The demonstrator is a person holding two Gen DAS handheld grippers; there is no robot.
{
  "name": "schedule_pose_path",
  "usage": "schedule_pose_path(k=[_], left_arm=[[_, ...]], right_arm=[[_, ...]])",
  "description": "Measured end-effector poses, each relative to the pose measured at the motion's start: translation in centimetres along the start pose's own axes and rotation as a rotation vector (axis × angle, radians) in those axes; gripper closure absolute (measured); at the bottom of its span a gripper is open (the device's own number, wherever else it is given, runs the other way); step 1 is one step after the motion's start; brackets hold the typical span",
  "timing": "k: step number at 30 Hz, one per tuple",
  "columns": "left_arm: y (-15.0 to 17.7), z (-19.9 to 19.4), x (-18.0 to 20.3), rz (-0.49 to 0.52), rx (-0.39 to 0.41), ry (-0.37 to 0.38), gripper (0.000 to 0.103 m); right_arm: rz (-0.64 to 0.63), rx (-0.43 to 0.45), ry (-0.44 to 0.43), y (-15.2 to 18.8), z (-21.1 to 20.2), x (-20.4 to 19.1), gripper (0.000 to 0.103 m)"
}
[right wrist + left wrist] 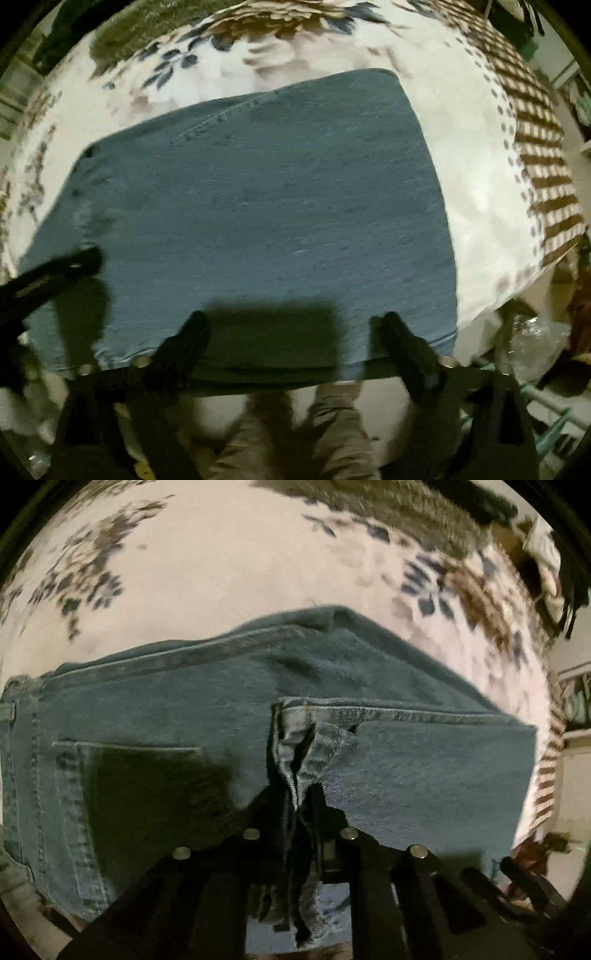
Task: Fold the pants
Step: 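Grasp the jeans back pocket edge with the left gripper and lift it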
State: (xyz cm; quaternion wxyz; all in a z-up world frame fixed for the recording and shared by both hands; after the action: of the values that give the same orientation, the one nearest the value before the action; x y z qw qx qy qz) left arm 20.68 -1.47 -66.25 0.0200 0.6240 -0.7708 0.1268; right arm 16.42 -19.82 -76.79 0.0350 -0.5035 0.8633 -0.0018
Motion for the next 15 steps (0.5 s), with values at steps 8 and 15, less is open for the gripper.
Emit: schedule_pose_path(k=[8,15], left_arm=[[-0.1,0.1,-1.7,-0.04,0.011,-0.004,0.09],[4.0,-6.4,-4.8,-0.31,0.151,0.158,0.032]], right_arm=[[-0.031,-0.015,-0.001,-0.6,1.0,-2.8,0.006],[-0.074,-0.029,-0.082,-0.6,-0.8,-4.3,0.006]])
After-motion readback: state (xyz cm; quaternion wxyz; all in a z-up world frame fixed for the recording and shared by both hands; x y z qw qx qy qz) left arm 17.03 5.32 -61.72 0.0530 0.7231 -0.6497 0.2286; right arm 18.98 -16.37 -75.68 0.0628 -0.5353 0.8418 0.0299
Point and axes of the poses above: each gripper's, at about its wrist camera, not at the fingertips, and z roughly the way its jaws point, x to its right, y to its underside, the point moved 9 cm from there along z, roughly the way its jaws point, and after that the axes turned 11 degrees about z, right-handed, at the moved point
